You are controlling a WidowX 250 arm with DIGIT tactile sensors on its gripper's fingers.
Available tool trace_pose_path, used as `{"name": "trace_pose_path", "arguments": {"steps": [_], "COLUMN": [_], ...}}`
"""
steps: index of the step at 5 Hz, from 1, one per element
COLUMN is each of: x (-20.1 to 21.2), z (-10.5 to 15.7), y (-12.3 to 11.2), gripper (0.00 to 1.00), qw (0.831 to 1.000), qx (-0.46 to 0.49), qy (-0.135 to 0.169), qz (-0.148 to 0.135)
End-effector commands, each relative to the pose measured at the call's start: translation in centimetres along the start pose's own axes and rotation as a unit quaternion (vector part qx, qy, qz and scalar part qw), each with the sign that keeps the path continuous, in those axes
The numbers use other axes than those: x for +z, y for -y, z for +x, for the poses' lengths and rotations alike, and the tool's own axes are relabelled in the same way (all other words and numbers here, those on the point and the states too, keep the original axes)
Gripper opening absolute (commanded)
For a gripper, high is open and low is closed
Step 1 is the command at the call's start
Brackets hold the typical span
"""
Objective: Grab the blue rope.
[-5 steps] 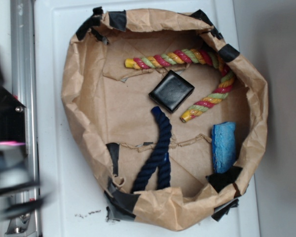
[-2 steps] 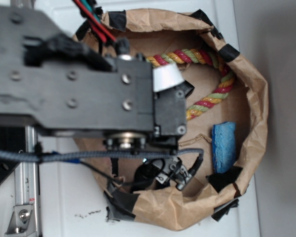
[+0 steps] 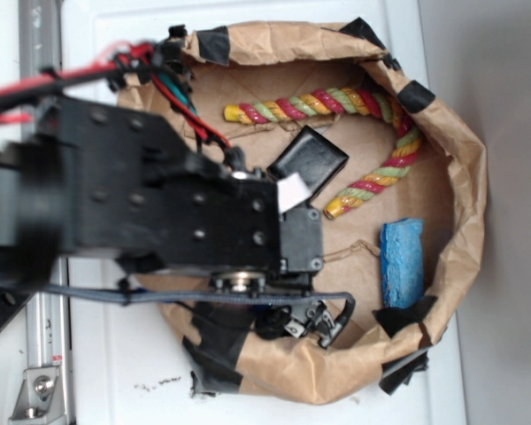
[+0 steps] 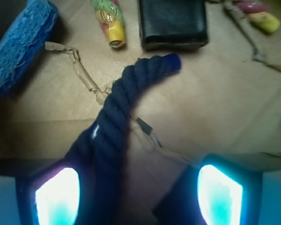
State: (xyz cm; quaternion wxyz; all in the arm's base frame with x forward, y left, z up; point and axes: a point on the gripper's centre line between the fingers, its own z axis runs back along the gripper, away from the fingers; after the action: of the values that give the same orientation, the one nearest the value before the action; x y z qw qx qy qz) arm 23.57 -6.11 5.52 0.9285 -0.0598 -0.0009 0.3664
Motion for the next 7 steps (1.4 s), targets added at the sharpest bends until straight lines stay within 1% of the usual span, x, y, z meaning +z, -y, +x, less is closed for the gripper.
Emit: {"name": "trace_pose_path", "arguments": {"steps": [1,2,3,4,5,6,7], "x": [-4.9,-4.4,-3.0,1.2,6.7,9.3,10.6], "z": [-2.1,-2.3,-0.9,2.2,4.9,5.5,5.4], "y": [2.0,1.8,1.9,1.4,-0.7,-2.0,-1.6], "gripper": [0.0,0.0,0.0,0.0,0.0,0.0,0.0], "qw": [0.998,0.998,0.998,0.986,0.949,0.93,0.931], "qx": [-0.054,-0.056,-0.064,-0.151,-0.26,-0.298,-0.304], "qy": [-0.037,-0.041,-0.019,0.069,0.179,0.216,0.203], "qz": [-0.011,-0.01,0.002,0.002,0.01,0.007,-0.009]}}
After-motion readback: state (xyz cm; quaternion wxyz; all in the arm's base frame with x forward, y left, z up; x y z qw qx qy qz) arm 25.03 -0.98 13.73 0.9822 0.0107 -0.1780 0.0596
